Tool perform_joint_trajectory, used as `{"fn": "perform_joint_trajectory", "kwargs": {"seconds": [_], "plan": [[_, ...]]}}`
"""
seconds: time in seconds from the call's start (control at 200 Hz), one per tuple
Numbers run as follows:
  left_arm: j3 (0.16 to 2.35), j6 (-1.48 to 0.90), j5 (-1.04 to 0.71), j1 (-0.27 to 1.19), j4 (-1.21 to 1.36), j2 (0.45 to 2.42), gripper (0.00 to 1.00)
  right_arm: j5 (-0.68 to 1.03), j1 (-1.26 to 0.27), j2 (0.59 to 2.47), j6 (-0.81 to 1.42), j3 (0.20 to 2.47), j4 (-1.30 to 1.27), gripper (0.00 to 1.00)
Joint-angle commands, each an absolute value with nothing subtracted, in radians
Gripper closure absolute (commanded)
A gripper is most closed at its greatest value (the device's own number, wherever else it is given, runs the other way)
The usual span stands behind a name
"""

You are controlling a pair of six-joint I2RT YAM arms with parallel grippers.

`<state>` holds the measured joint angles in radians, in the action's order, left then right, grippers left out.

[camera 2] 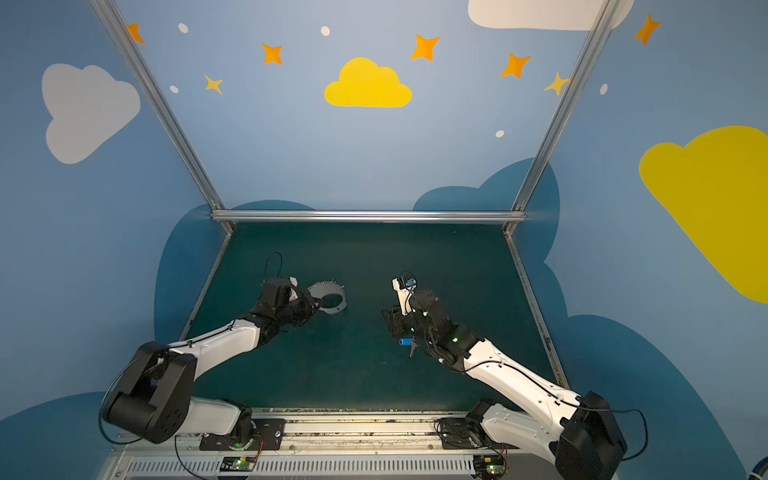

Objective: Put the keys on the keyring

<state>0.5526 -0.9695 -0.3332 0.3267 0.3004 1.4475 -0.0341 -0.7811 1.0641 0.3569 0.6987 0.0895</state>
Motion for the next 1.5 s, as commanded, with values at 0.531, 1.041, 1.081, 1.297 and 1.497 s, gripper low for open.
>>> {"fn": "perform_joint_trajectory", "kwargs": {"seconds": [0.531,1.041,1.081,1.297,1.497], "plan": [[0.57,-1.126,-0.474,0.553,0.373,1.612,0.45,-0.055,-0.76,1.002,0.373,0.678,0.075,0.56],[0.732,-0.85,-0.219,0.434,-0.562,1.129,0.05,-0.042,-0.741,1.052,0.357,0.707,0.137,0.56],[0.738,-0.833,-0.219,0.433,-0.562,1.134,0.06,-0.046,-0.74,1.063,0.358,0.718,0.15,0.56],[0.721,-0.784,-0.325,0.442,-0.416,1.264,0.22,-0.055,-0.735,1.089,0.37,0.751,0.24,0.56],[0.786,-0.76,-0.381,0.505,-0.305,1.487,0.23,-0.064,-0.733,1.065,0.385,0.715,0.234,0.56]]}}
